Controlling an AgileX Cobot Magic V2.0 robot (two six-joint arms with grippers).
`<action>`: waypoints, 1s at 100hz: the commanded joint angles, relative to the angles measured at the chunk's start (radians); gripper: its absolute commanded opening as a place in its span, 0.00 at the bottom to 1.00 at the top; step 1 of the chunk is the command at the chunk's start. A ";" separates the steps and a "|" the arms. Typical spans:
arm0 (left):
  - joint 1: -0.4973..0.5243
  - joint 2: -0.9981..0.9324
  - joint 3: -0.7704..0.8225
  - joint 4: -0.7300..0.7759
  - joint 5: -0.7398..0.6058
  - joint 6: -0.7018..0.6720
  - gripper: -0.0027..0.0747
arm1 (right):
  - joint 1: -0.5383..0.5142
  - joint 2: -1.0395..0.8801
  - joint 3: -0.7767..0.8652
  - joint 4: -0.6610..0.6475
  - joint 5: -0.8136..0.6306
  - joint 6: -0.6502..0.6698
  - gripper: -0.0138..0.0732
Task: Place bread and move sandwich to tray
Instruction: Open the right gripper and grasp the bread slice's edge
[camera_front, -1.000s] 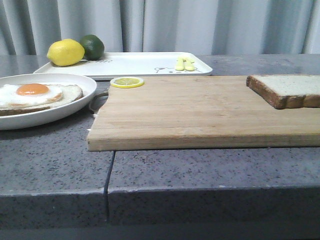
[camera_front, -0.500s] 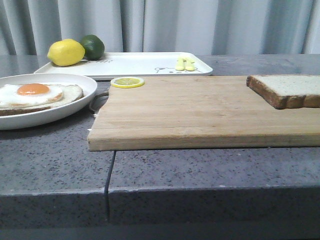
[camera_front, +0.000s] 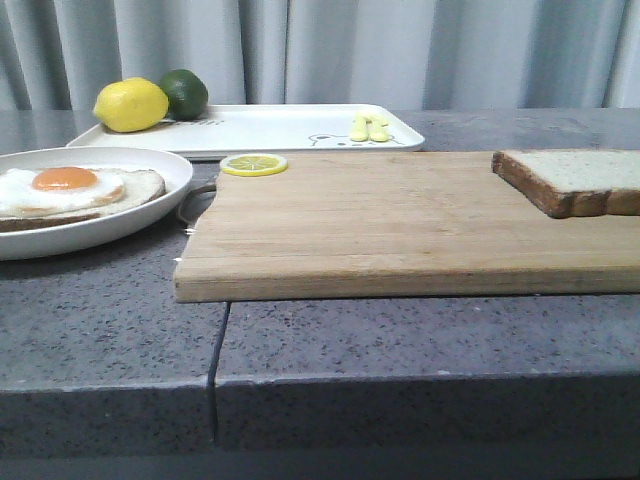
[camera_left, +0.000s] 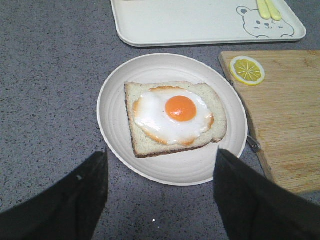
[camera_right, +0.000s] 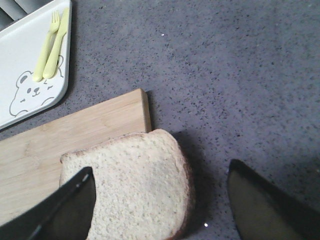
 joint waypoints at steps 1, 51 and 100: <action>-0.009 0.002 -0.034 -0.024 -0.053 -0.002 0.57 | -0.007 0.018 -0.031 0.103 -0.017 -0.059 0.79; -0.009 0.002 -0.034 -0.024 -0.053 -0.002 0.57 | -0.007 0.210 -0.030 0.233 0.048 -0.160 0.79; -0.009 0.002 -0.034 -0.024 -0.053 -0.002 0.57 | -0.007 0.308 -0.030 0.281 0.117 -0.212 0.79</action>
